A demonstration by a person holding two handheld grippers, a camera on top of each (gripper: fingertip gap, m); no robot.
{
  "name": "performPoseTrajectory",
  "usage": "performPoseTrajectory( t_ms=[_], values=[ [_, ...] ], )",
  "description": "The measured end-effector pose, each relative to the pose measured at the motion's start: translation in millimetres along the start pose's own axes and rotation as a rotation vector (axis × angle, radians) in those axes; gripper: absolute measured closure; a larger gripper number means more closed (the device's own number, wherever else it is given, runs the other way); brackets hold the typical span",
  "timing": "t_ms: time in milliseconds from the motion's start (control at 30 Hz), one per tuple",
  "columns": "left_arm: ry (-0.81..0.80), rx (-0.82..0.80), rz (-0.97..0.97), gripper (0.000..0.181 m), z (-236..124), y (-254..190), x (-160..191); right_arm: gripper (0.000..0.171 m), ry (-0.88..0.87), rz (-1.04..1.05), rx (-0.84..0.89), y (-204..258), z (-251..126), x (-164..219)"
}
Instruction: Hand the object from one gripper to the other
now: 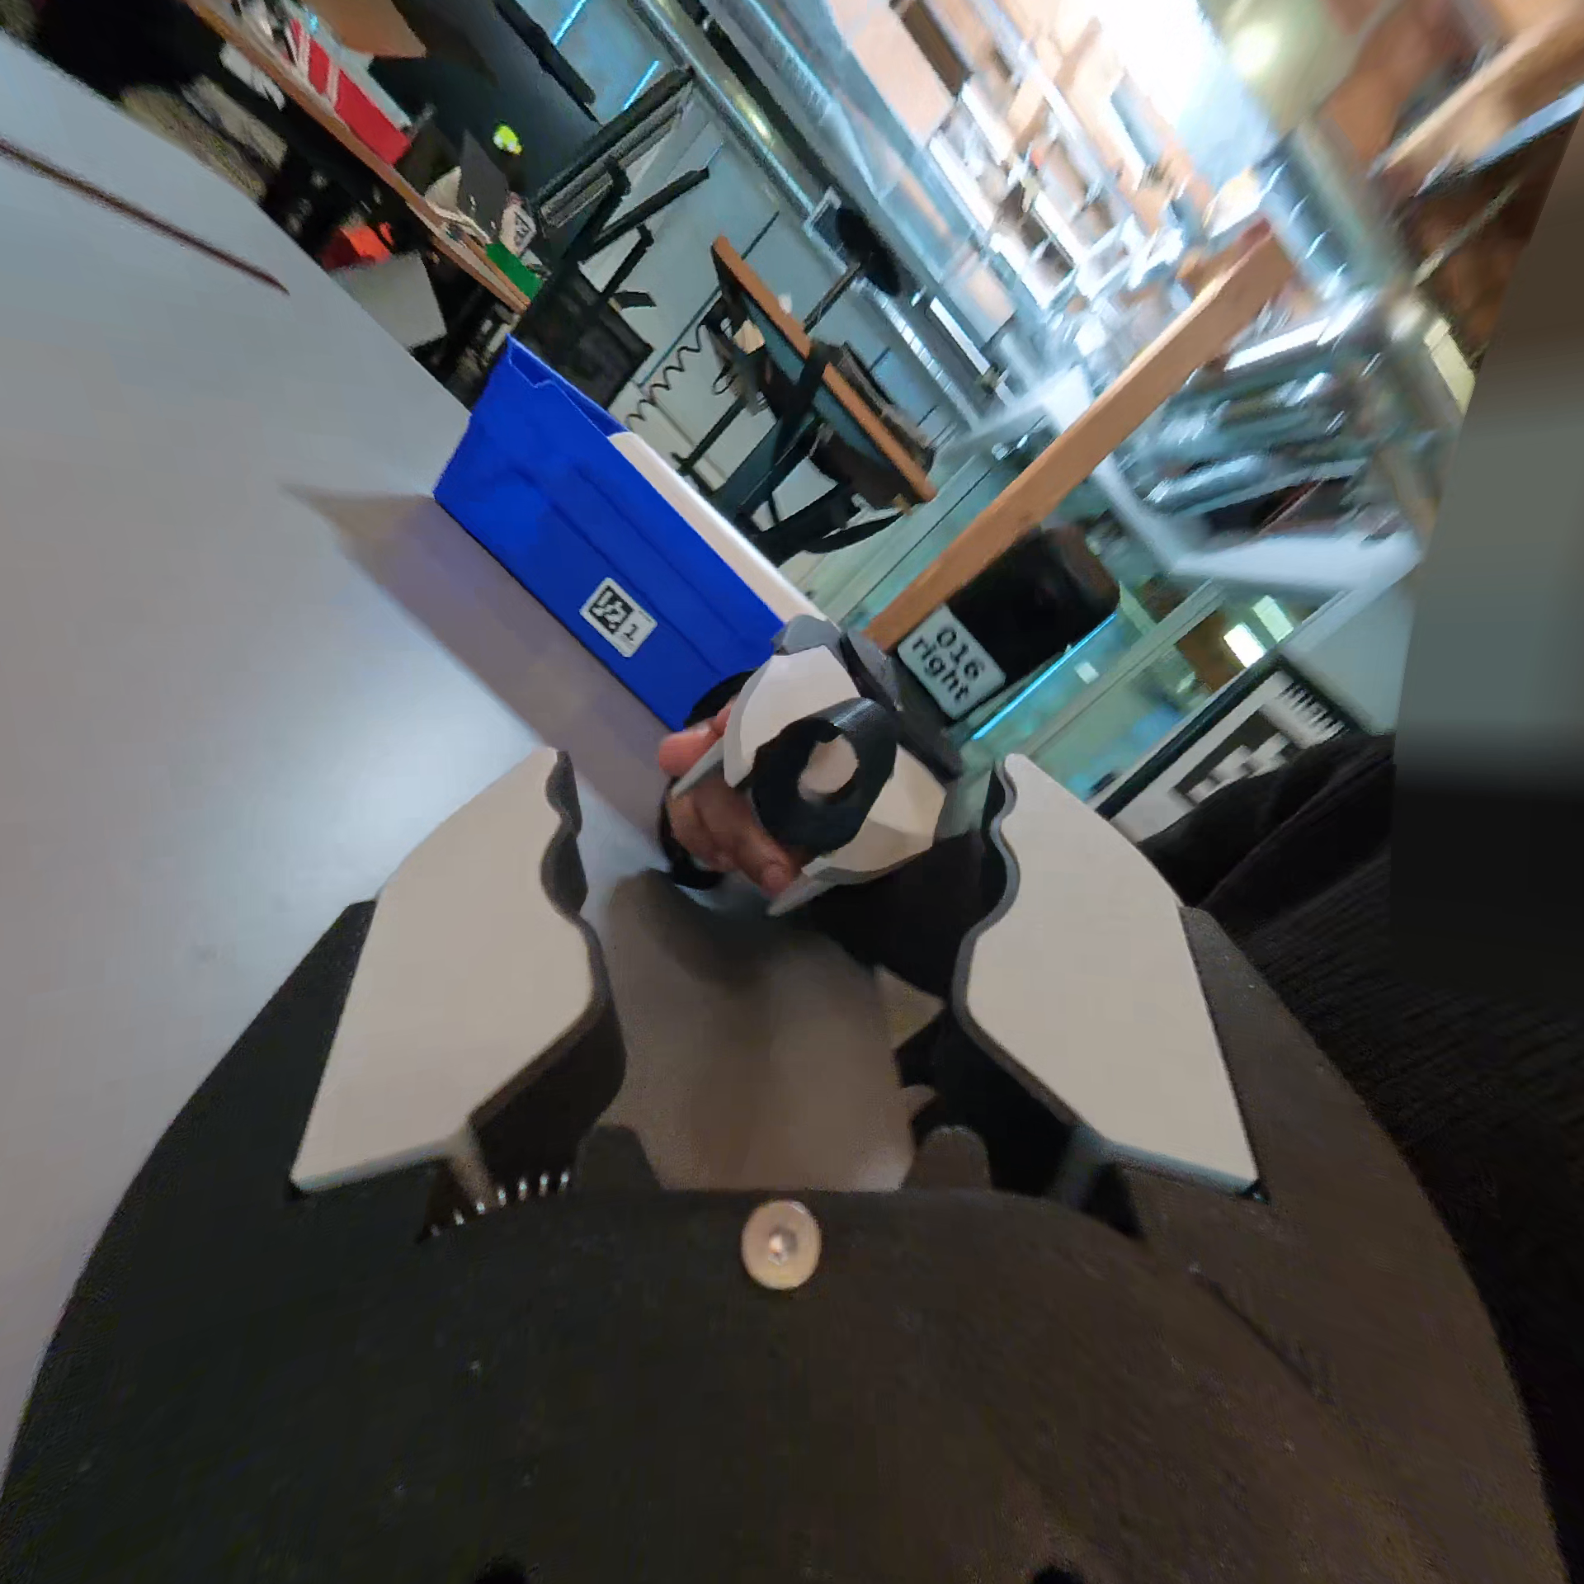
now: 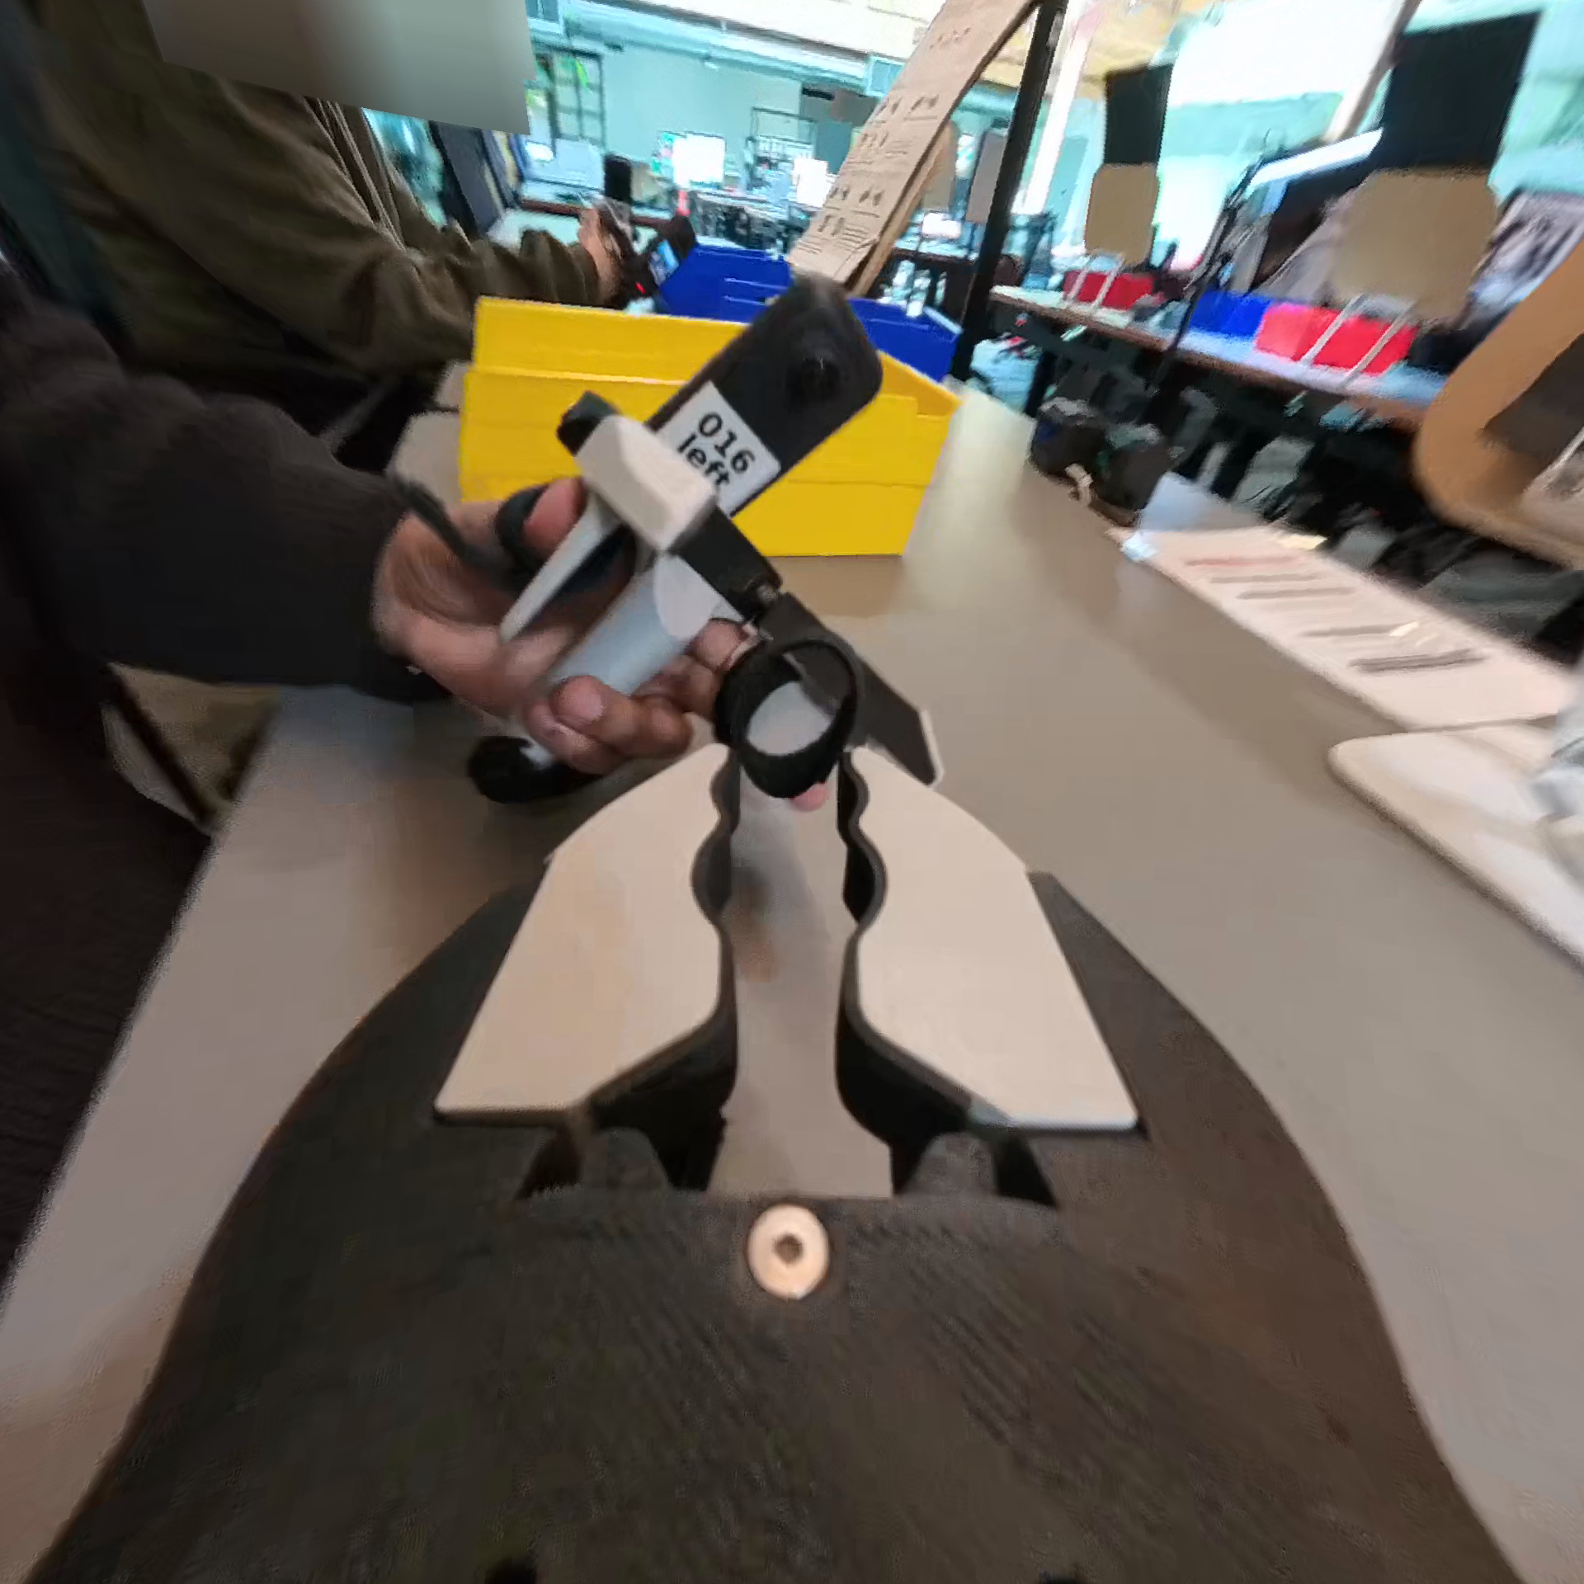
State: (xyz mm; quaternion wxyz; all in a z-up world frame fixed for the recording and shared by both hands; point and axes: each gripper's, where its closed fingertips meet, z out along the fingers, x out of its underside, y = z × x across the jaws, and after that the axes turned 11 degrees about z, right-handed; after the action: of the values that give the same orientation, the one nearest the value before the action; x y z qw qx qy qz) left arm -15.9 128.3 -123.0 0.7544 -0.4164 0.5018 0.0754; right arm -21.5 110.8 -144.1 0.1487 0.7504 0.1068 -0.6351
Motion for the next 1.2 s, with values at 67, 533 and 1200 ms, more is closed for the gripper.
performPoseTrajectory(
  t_ms=[67, 533, 1200],
  values=[
    [0.026, -0.033, 0.145, 0.094, 0, -3, -1, 0.15, 0.004, 0.16, -0.07, 3, -1, -1],
    [0.023, 0.08, 0.154, 0.134, 3, -25, 0, 0.151, 0.019, 0.49, -0.288, 18, -3, -3],
    [-0.2, 0.063, -0.128, 0.164, -19, -2, -25, 0.107, -0.023, 0.122, 0.172, -35, -7, -8]
  ],
)
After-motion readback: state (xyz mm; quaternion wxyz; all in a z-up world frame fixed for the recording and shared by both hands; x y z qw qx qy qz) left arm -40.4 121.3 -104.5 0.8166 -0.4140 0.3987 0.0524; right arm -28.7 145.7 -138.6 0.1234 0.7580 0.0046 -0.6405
